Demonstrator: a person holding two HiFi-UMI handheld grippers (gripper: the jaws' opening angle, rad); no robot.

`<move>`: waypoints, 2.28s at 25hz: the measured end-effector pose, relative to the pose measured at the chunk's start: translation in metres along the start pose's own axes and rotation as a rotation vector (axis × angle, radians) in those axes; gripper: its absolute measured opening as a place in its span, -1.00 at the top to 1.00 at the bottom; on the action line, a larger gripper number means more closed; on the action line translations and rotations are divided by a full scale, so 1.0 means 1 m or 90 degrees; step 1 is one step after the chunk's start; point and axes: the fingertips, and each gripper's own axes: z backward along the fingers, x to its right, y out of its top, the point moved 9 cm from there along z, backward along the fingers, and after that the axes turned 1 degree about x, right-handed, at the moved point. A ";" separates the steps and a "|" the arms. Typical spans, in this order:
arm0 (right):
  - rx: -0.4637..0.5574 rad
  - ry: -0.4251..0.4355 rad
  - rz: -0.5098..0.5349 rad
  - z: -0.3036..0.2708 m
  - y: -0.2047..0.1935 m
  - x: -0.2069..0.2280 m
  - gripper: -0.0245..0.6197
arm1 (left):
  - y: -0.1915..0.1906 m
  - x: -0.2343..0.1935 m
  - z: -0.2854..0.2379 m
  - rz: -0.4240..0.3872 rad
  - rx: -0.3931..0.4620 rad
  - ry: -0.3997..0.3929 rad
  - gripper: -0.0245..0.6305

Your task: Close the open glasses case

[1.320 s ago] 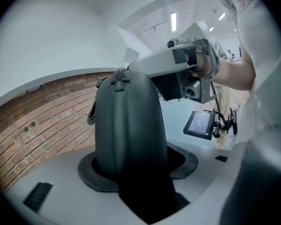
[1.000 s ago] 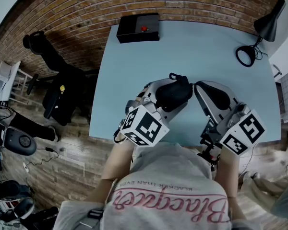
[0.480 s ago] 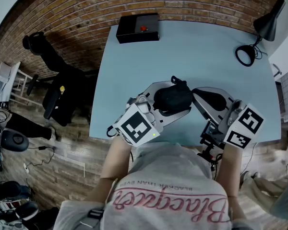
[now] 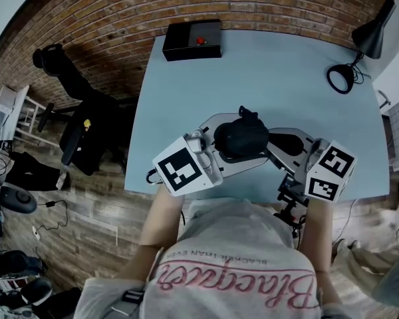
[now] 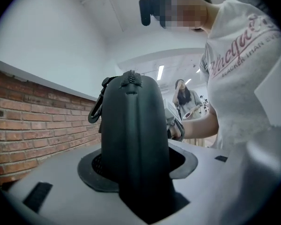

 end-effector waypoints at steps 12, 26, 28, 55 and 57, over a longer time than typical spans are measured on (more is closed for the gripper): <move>0.000 -0.007 -0.089 -0.016 -0.028 0.011 0.86 | -0.003 -0.016 -0.002 0.103 0.064 0.049 0.13; -0.031 -0.081 -0.106 -0.010 -0.044 0.021 0.86 | -0.031 -0.044 0.002 0.362 0.127 0.182 0.12; -0.017 -0.074 -0.117 -0.007 -0.043 0.023 0.86 | -0.036 -0.047 0.006 0.406 0.149 0.179 0.12; 0.156 -0.099 -0.191 0.013 -0.034 0.033 0.86 | -0.045 -0.058 0.008 0.575 0.185 0.157 0.08; 0.103 -0.129 -0.068 0.009 -0.033 0.028 0.86 | -0.044 -0.058 0.007 0.579 0.185 0.157 0.08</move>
